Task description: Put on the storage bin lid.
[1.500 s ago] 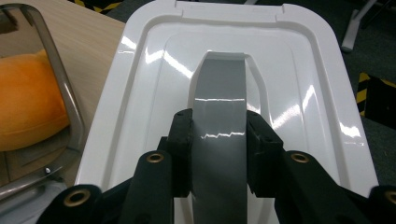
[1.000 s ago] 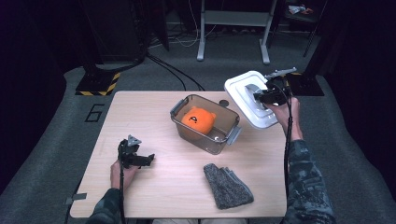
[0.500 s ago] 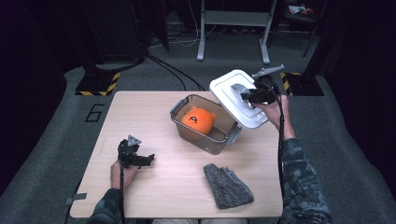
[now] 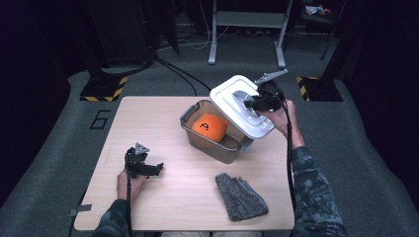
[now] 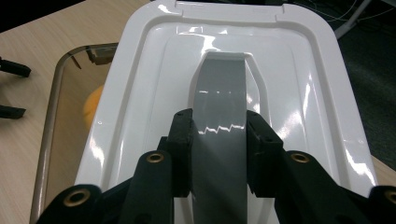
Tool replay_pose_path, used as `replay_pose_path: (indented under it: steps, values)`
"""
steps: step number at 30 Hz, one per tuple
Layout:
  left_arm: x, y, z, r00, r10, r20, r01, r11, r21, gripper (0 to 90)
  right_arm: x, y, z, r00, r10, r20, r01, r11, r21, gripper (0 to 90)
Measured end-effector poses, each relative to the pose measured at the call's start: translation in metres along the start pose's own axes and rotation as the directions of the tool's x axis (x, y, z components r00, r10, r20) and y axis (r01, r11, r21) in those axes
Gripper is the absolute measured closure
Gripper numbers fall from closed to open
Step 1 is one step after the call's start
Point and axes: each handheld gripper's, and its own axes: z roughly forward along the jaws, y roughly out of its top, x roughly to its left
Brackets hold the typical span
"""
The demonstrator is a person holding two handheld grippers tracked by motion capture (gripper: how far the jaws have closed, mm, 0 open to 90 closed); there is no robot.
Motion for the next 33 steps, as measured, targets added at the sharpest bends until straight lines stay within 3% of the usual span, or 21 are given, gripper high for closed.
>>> replay_pose_path:
  steps: [18, 19, 33]
  values:
    - [0.000, 0.000, 0.000, 1.0000, 0.006, 0.002, -0.006, 1.0000, 0.005, 0.2, 0.023, 0.010, 0.018, 0.9965, -0.056, -0.062, 0.057, 0.998, 0.017, 67.0]
    - [0.000, 0.000, 0.000, 1.0000, 0.006, 0.002, -0.006, 1.0000, 0.005, 0.2, 0.025, 0.010, 0.020, 0.9973, -0.041, -0.061, 0.042, 0.999, 0.014, 67.0]
    - [0.000, 0.000, 0.000, 1.0000, 0.006, 0.002, -0.006, 1.0000, 0.005, 0.2, 0.039, 0.014, 0.033, 0.9896, -0.082, -0.118, 0.086, 0.996, 0.028, 67.0]
